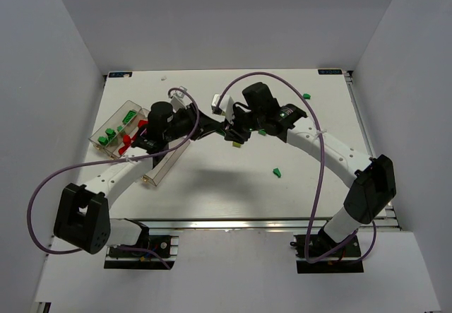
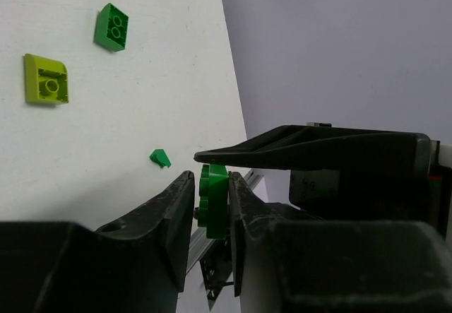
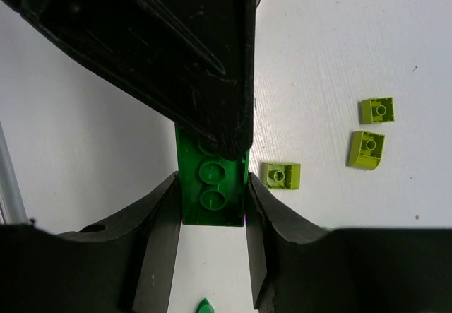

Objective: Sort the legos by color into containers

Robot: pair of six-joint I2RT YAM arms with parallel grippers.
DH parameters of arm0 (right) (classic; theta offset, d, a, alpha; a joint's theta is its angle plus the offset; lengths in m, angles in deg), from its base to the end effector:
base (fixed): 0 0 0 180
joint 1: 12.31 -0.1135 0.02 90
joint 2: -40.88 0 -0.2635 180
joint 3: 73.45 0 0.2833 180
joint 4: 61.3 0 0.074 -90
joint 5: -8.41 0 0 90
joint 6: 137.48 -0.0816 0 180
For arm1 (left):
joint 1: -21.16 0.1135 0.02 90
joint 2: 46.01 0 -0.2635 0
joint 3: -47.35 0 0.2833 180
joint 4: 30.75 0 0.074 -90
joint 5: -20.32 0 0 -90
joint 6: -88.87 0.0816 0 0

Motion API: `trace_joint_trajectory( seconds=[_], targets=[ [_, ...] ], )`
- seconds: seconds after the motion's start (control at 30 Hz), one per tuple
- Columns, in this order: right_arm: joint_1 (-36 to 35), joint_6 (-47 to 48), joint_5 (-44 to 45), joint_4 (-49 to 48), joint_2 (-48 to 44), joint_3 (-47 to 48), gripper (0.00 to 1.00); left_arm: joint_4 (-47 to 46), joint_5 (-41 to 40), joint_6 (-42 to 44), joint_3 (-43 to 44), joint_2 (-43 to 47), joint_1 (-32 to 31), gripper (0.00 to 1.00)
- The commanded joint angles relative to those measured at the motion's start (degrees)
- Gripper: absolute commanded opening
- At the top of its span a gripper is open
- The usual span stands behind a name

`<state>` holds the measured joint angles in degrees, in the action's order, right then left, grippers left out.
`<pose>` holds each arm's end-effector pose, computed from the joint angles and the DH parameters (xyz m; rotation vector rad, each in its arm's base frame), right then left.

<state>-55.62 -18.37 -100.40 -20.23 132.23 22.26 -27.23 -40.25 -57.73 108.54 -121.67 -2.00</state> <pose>0.2948 0.3141 0.3081 -1.4532 1.6740 0.5001 0.3217 -0.1812 0.2532 -0.2174 2.0984 -1.3831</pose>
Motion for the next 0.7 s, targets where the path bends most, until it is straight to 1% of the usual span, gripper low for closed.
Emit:
trace_joint_trajectory(
  seconds=[0.0,0.2,0.33,0.43,0.47,0.5,0.53,0.57,0.6,0.67],
  targets=[
    [-0.72,-0.19,-2.55,-1.86,-0.3,2.21,0.0,-0.95,1.33,0.35,2.44,-0.89,-0.57,0.35],
    [-0.72,-0.63,-2.73,-2.65,-0.03,2.65,0.0,-1.57,3.87,0.35,2.53,-1.6,-1.19,0.35],
    [-0.72,-0.8,-2.81,-2.56,0.32,3.09,0.0,0.44,4.32,1.4,2.45,-1.51,-1.36,0.34],
    [-0.64,-0.8,-2.9,-2.65,0.23,3.0,0.0,1.5,4.32,2.37,2.45,-1.33,-1.36,0.26],
    [-0.72,-0.8,-2.9,-2.74,0.32,3.0,0.0,1.76,4.41,2.54,2.45,-1.25,-1.36,0.21],
    [-0.72,-0.8,-2.9,-2.74,0.23,3.0,0.07,1.94,4.32,2.72,2.45,-1.25,-1.36,0.19],
    [-0.64,-0.8,-2.9,-2.74,0.14,2.65,0.19,2.12,4.23,2.81,2.62,-1.16,-1.36,0.17],
    [-0.72,-0.8,-2.9,-2.82,0.06,2.56,0.26,3.08,4.23,3.07,2.8,-1.16,-1.36,0.14],
    [-0.64,-0.89,-2.64,-3.0,-0.03,2.13,0.39,3.69,4.14,3.77,3.06,-1.25,-1.36,0.12],
    [-0.72,-0.98,-2.46,-3.18,-0.29,1.77,0.5,7.02,2.92,5.09,4.55,-1.25,-1.28,0.11]
  ],
)
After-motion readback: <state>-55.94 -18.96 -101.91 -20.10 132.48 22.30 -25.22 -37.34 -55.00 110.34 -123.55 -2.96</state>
